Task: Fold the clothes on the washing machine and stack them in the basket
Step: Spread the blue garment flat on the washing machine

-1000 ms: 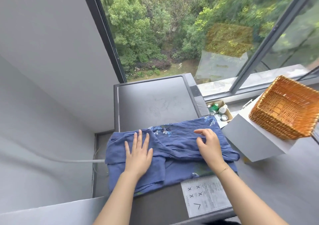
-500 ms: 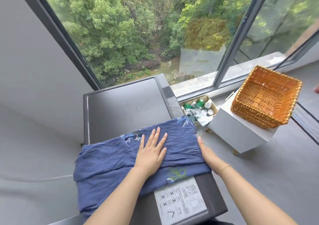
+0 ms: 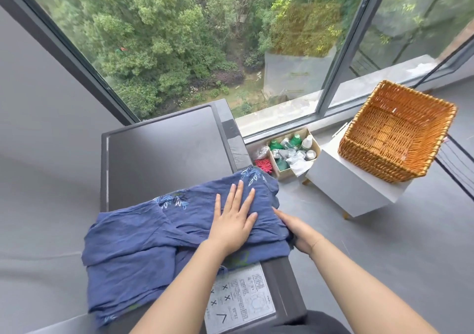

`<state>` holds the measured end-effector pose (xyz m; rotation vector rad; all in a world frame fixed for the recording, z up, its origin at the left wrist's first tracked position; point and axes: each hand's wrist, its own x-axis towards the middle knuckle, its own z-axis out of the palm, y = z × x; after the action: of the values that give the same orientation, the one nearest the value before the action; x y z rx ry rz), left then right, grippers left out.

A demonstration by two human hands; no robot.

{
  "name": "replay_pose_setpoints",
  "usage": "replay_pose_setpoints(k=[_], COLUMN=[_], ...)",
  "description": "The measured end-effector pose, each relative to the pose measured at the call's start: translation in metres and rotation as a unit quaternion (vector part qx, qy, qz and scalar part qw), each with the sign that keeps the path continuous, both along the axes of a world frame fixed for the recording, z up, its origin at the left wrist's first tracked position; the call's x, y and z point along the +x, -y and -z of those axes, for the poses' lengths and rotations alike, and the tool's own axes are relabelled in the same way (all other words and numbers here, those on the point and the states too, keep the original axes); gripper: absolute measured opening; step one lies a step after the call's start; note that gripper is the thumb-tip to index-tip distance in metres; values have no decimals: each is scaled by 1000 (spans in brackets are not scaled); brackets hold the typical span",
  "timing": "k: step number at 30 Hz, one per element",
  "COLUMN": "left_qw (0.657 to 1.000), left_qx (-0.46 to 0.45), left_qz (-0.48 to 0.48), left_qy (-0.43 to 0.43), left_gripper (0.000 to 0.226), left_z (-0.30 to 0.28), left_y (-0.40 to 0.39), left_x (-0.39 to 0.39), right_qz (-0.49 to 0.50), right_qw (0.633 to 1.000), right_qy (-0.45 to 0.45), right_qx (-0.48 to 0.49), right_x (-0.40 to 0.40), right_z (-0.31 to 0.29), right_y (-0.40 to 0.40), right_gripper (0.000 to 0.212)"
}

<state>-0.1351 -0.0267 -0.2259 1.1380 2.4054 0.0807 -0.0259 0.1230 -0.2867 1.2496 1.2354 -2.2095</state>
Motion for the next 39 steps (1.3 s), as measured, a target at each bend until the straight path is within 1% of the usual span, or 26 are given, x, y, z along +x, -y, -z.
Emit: replay_pose_setpoints(k=[2,3,4,5,6,7,8,9,10,12,15,16,17,18,19,21,22,24,26,27,28,30,31,33,35,39], left_qw=[1000,1000,1000,1000,1000,1000,1000,1000,1000,999,997,996,992,982,960,890,868,850,834,827,821,807,799,777,755,689], left_qx=[2,4,4,1,-1,-1,1,4,8,13,12,19,41,87,149,265,293,311,328,342,357,383,391,410,424,455], left_qz=[-3,-6,-7,-9,-9,-13,-17,-21,-27,-39,-63,-74,-93,-126,-174,-269,-291,-310,-319,-324,-330,-346,-358,-386,-416,-491], left_qy=[-7,-7,-10,-11,-8,-6,-3,0,4,17,35,47,70,106,158,255,275,291,308,306,300,287,285,280,278,277], left_gripper=[73,72,69,64,59,58,58,58,58,58,59,57,54,50,47,43,42,40,40,41,41,40,39,36,33,30], left_z=[4,4,4,3,2,1,0,-2,-4,-8,-13,-15,-16,-19,-24,-37,-45,-52,-55,-57,-58,-64,-66,-69,-67,-64], left_y=[1,0,0,0,0,-1,-1,-1,-3,-6,-11,-13,-16,-19,-23,-29,-32,-34,-35,-34,-32,-22,-15,5,26,85], left_x=[0,1,1,1,1,2,3,3,4,5,8,9,10,11,13,15,14,13,11,10,9,6,4,-3,-9,-26], right_qz=[45,65,85,113,141,162,170,162,145,122,124,117,120,121,141,187,213,252,254,257,258,241,229,190,161,109], right_qw=[999,997,995,989,978,965,952,945,944,939,953,957,951,949,946,949,945,938,938,939,940,950,956,967,974,973], right_qy=[-6,-7,-14,-22,-28,-34,-33,-27,-23,-44,-83,-90,-104,-113,-117,-130,-136,-150,-156,-156,-161,-156,-153,-158,-157,-178], right_qx=[-15,-28,-55,-95,-148,-205,-251,-283,-296,-319,-264,-251,-264,-267,-268,-220,-206,-183,-178,-168,-157,-125,-102,-56,-1,98], right_x=[0,2,3,3,3,3,4,5,8,10,9,8,7,6,5,4,5,6,5,4,1,-4,-7,-15,-24,-49], right_z=[2,4,7,6,4,-3,-13,-18,-22,-29,-42,-47,-51,-55,-55,-58,-57,-68,-85,-98,-108,-126,-137,-154,-165,-179], right_y=[-3,-5,-8,-11,-13,-15,-17,-19,-22,-27,-33,-34,-34,-36,-40,-50,-58,-68,-77,-80,-82,-79,-74,-60,-43,5], right_gripper=[55,68,83,93,95,89,76,62,56,60,80,81,72,59,50,51,46,25,19,9,11,31,30,19,15,9])
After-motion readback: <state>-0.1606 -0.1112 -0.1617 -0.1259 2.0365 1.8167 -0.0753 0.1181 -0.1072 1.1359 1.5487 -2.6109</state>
